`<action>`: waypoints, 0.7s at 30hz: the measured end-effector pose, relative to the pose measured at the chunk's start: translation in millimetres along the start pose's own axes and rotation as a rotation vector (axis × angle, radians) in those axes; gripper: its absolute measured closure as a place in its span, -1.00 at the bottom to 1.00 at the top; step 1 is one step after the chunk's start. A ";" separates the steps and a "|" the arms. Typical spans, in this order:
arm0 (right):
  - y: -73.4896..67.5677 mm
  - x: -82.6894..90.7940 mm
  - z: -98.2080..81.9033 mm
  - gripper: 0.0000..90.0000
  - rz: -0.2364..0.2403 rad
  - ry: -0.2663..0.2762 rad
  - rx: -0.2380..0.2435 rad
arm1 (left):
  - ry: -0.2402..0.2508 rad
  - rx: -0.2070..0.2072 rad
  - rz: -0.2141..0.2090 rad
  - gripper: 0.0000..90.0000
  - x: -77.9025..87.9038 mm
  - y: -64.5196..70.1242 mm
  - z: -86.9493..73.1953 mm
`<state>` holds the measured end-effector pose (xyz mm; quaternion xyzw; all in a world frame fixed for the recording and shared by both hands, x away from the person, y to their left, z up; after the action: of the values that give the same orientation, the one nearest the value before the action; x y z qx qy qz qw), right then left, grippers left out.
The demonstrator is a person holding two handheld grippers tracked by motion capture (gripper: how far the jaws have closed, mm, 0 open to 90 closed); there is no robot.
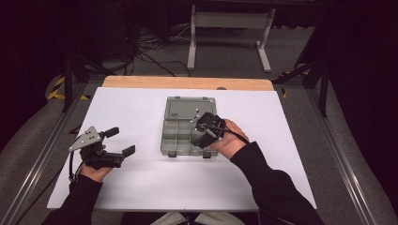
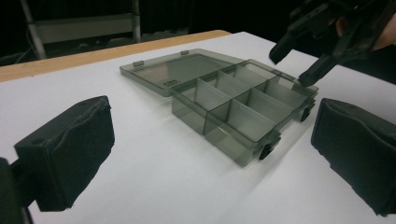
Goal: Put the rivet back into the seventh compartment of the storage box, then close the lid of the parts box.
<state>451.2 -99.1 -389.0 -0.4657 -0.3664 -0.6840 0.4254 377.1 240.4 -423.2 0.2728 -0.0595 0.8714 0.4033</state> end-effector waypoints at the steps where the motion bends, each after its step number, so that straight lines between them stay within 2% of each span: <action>1: 0.0 0.0 0.0 -0.19 0.000 0.000 0.000 | 0.000 0.000 0.000 -1.00 0.0 0.0 0.0; 6: -1.6 14.3 -8.1 -0.40 -0.019 0.071 -0.040 | -0.028 -0.013 0.001 -0.95 -3.6 0.2 2.2; 12: -1.9 24.0 -14.5 -0.46 -0.033 0.112 -0.055 | -0.038 -0.020 -0.006 -0.93 -5.7 0.7 5.4; 14: -2.5 29.1 -18.6 -0.47 -0.037 0.152 -0.065 | -0.035 -0.015 -0.002 -0.93 -7.6 0.4 6.9; 21: -3.6 35.6 -25.4 -0.52 -0.044 0.184 -0.077 | -0.055 -0.007 -0.016 -0.90 -11.2 0.4 10.7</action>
<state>432.3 -129.1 -363.2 -0.4089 -0.3094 -0.7466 0.4238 387.4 229.1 -420.0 0.2956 -0.0715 0.8601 0.4096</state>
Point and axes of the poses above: each handheld gripper's, and its own axes: x roughly backward along the jaws, z roughly out of its top, y roughly to its right, the point moved 2 cm from there along -x, roughly forward along the jaws, and after that the axes turned 15 degrees about -y, right-handed, at the moved point
